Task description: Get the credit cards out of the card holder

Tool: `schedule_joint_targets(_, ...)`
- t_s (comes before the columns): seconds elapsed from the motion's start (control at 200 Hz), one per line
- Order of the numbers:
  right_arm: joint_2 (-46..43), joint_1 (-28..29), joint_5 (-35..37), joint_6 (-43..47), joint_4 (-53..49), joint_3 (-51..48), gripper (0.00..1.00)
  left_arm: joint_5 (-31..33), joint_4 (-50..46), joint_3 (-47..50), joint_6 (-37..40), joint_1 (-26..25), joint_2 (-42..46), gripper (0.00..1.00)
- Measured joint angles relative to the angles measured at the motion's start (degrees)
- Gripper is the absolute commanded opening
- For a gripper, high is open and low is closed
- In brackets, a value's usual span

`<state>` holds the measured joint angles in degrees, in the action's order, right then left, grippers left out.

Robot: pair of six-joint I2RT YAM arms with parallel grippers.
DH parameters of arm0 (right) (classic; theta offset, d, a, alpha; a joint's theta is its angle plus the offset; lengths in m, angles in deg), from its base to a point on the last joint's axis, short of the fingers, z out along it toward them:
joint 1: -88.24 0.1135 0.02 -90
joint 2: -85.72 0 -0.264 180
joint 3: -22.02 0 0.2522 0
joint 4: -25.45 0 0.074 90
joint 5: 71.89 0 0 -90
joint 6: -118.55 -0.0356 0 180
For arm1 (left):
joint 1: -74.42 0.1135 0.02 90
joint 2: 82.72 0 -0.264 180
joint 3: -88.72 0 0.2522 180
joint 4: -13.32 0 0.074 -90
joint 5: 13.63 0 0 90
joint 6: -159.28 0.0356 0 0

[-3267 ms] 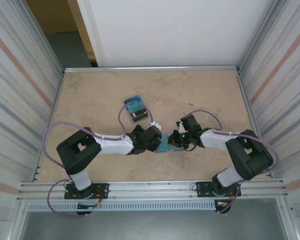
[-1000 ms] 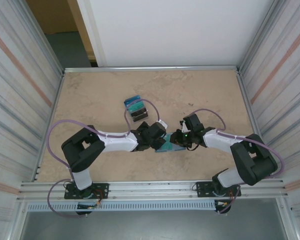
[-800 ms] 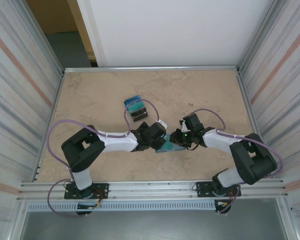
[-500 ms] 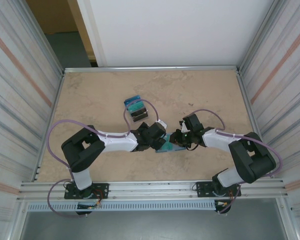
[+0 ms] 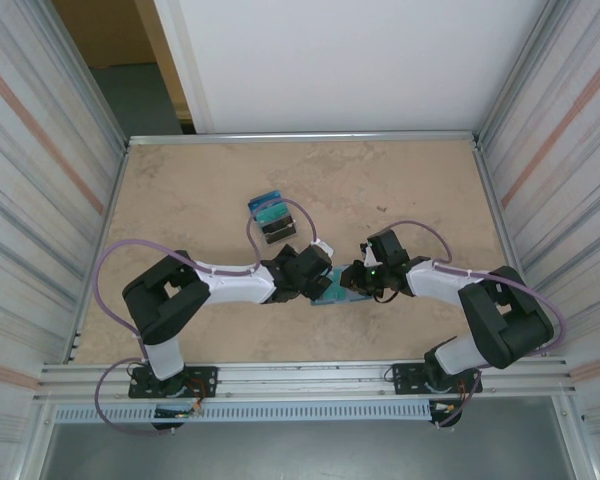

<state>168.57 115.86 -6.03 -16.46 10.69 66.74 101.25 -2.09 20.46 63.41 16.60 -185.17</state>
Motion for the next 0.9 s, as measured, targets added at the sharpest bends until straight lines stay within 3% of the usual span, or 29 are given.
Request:
schedule_joint_targets(0.566,0.83,-0.33,-3.98,-2.84,7.28,-2.38,0.17,-0.02,0.00,0.09,-0.42,0.00,0.00,0.99)
schedule_joint_targets(0.712,1.33,-0.39,-4.04,-2.89,7.58,-2.38,0.12,0.00,0.09,0.13,-0.42,0.00,0.00,0.99)
schedule_joint_targets(0.787,1.40,-0.66,-4.28,-3.04,7.85,-2.38,0.01,0.07,0.07,0.13,-0.42,0.00,0.00,0.99)
schedule_joint_targets(0.902,1.40,-1.09,-4.85,-2.97,8.48,-2.36,0.00,0.35,-0.02,0.15,-0.42,0.00,0.00,0.99)
